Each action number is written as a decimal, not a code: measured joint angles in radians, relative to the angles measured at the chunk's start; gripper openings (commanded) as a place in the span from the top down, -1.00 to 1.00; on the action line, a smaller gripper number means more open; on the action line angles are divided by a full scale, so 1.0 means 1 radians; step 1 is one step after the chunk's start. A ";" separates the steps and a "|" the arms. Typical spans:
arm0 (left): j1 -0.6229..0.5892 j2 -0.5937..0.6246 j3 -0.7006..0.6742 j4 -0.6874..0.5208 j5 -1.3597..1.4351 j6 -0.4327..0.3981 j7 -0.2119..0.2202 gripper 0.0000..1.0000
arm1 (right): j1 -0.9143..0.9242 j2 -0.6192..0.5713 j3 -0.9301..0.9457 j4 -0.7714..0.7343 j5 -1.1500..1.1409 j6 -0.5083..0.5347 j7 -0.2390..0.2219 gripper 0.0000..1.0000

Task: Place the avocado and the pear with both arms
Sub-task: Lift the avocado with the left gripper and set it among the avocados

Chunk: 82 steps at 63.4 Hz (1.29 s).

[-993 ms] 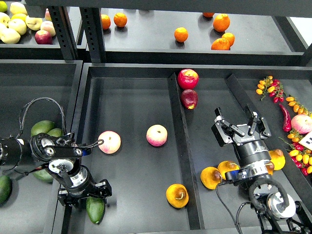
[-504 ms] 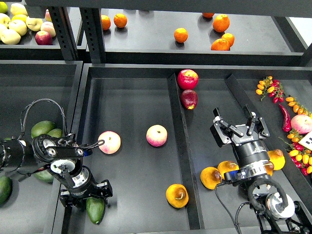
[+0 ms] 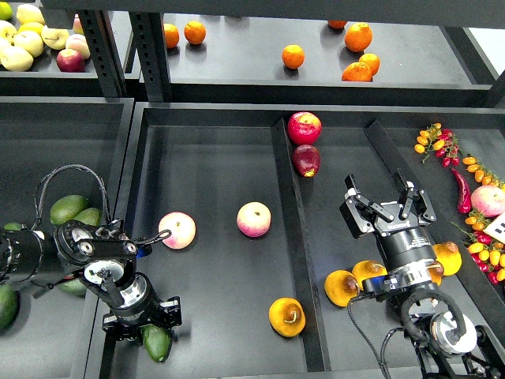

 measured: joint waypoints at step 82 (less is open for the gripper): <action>-0.260 0.239 -0.057 -0.019 -0.054 0.000 0.000 0.46 | 0.000 0.000 -0.013 -0.001 0.000 0.006 0.000 -0.99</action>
